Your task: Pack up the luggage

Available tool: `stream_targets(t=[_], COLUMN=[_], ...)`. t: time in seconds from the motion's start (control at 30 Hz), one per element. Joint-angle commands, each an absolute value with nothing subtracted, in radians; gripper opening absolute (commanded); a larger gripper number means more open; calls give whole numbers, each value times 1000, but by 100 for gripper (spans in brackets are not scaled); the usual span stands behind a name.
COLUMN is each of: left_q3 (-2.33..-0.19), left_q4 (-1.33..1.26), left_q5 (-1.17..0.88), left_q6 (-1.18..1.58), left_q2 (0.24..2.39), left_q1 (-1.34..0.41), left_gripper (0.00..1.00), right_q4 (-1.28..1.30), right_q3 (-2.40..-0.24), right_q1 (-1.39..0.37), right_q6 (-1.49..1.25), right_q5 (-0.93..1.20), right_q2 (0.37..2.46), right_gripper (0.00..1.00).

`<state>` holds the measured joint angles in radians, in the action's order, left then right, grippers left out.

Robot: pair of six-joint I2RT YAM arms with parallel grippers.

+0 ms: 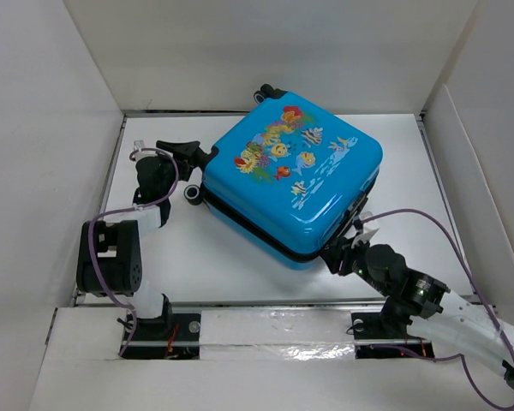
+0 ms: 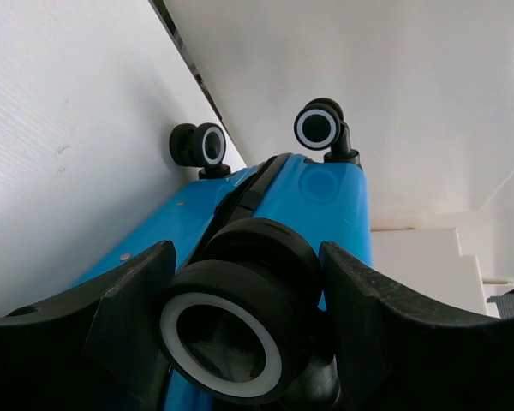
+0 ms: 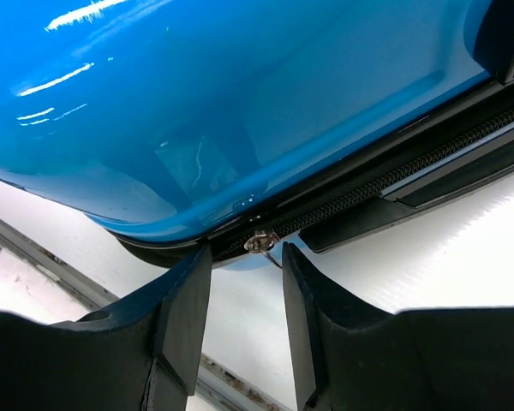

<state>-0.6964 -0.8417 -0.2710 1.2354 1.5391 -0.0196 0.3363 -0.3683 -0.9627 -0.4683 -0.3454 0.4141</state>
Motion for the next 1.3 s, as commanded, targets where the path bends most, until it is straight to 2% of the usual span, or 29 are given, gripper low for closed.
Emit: stream_targets(t=[0.0,0.17,0.53,0.67,0.7,0.73,0.9,1.0,1.03,1.2,1.23,1.27], left_q3=[-778,-796,-769,-775,-785,-796,-810,-798,-792,-735,-730,-729], left_q4=[-1002,-997,-1023,-1011,-1000,-974,-919,-888,-870,-899,-911,-916], left_q5=[-391,-399,-423,-439,-440,-442,-445,-443,-439,-439,-440,-439], left_q6=[1224,1219,1255,1285,1287,1285,1284,1269,1261,1259,1259,1259], left_q2=[1545,1578,1554,1496,1480,1448,1362,1325,1316,1344,1359,1368], left_q1=[-44,-44,-44,-44,-44,-57,-75,-75,-75,-75,-66,-66], left_gripper=[0,0,0,0,0,0,0,0,0,0,0,0], right_q4=[290,276,232,253,261,277,356,391,400,411,410,403], right_q3=[-362,-322,-282,-337,-368,-400,-471,-460,-439,-364,-354,-339], right_q1=[-959,-959,-959,-959,-959,-959,-959,-959,-959,-959,-959,-959], right_q6=[-486,-511,-457,-419,-413,-413,-402,-442,-449,-534,-544,-548], right_q5=[-402,-407,-362,-354,-353,-354,-374,-373,-370,-368,-374,-385], right_q2=[414,355,267,265,265,262,236,198,190,141,134,129], right_gripper=[44,53,51,62,62,68,71,62,51,26,18,16])
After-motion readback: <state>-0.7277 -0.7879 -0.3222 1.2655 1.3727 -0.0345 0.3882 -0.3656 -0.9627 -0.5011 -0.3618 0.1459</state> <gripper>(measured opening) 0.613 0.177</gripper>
